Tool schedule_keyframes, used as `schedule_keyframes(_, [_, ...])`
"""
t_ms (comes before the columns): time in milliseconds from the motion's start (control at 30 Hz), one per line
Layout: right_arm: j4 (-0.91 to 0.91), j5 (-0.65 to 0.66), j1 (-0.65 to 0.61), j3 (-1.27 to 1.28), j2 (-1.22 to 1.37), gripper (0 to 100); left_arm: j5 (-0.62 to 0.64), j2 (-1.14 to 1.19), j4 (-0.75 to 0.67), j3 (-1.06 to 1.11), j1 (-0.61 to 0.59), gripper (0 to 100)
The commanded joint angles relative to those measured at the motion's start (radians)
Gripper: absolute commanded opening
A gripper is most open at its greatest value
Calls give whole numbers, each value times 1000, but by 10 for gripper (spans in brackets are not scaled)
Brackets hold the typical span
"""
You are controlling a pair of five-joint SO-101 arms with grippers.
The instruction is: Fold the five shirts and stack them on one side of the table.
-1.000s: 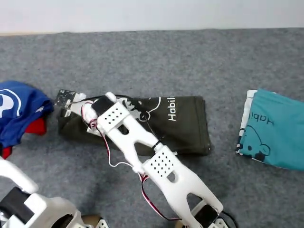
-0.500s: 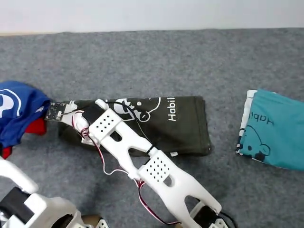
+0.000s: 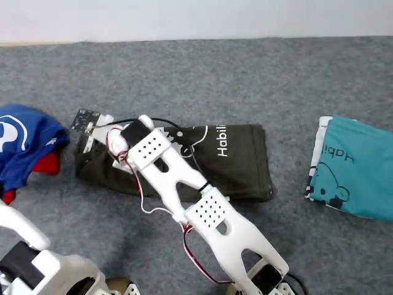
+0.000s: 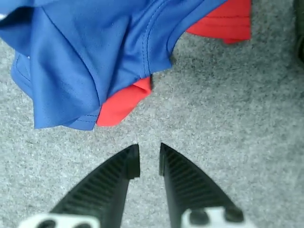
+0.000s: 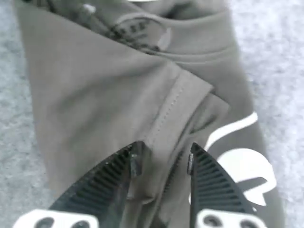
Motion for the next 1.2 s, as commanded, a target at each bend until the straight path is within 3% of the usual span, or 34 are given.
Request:
schedule_keyframes(0, [-15,-12,53,-48,-30,169,-3,-5,-14,-4,8,80])
schedule_keyframes(167, [-1,-14,84,-57,-44,169,-3,-6,-14,-4,8,80])
schedule_keyframes(367, [182,-21,105,-121,-111,169,0,-41,-6,-4,-5,79])
schedule_keyframes(500, [205,-144,176,-97,-159,169,2,-123,34,-2,-21,79])
schedule_keyframes(833, [203,-400,386,318,-383,173,3,-311,256,-2,-29,79])
schedule_keyframes(1033, [202,-529,499,569,-518,255,3,-385,295,-4,-44,79])
schedule_keyframes(1167, [200,-566,524,609,-524,258,2,-390,296,-2,-41,79])
